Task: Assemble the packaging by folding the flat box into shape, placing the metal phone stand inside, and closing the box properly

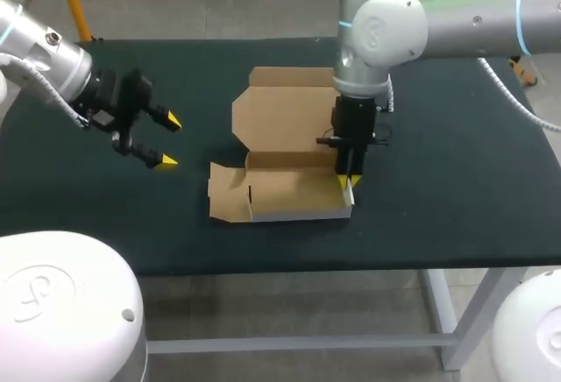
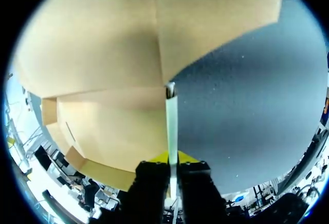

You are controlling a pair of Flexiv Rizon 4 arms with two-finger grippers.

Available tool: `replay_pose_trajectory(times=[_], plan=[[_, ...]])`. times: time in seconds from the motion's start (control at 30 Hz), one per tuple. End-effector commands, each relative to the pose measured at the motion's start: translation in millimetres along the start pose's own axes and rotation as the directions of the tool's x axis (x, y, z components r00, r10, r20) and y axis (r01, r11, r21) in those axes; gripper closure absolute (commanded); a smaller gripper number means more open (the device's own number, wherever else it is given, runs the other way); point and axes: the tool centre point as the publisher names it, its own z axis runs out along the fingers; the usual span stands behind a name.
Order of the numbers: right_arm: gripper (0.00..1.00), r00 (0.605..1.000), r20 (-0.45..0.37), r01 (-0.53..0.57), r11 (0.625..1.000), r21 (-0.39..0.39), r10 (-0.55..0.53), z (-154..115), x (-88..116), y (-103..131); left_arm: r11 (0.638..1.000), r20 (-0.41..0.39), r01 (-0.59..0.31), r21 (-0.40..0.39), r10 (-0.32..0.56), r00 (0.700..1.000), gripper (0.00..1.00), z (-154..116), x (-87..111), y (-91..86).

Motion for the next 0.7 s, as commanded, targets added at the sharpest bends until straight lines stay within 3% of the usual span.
replay_pose_trajectory(times=[0.03, 0.17, 0.53, 0.7], plan=[[0.87, 1.000, 0.007, -0.010, 1.000, -0.016, 0.010, 5.8, -0.7, 0.3, 1.000, -0.003, 0.000, -0.002, 0.000, 1.000, 0.00, -0.4, -0.6, 0.0], [0.86, 1.000, 0.011, -0.013, 0.999, -0.036, 0.013, 6.7, 0.7, 0.5, 1.000, -0.003, 0.000, -0.002, 0.000, 1.000, 0.00, -0.4, -0.6, 0.0], [0.94, 0.999, 0.016, -0.044, 0.991, -0.129, 0.047, 9.0, 1.2, 3.0, 1.000, -0.003, 0.000, -0.002, 0.000, 1.000, 0.00, -0.4, -0.6, 0.0], [0.90, 0.999, 0.010, -0.042, 0.985, -0.166, 0.045, 10.3, 1.6, 4.8, 1.000, -0.003, 0.000, -0.002, 0.000, 1.000, 0.00, -0.4, -0.6, 0.0]])
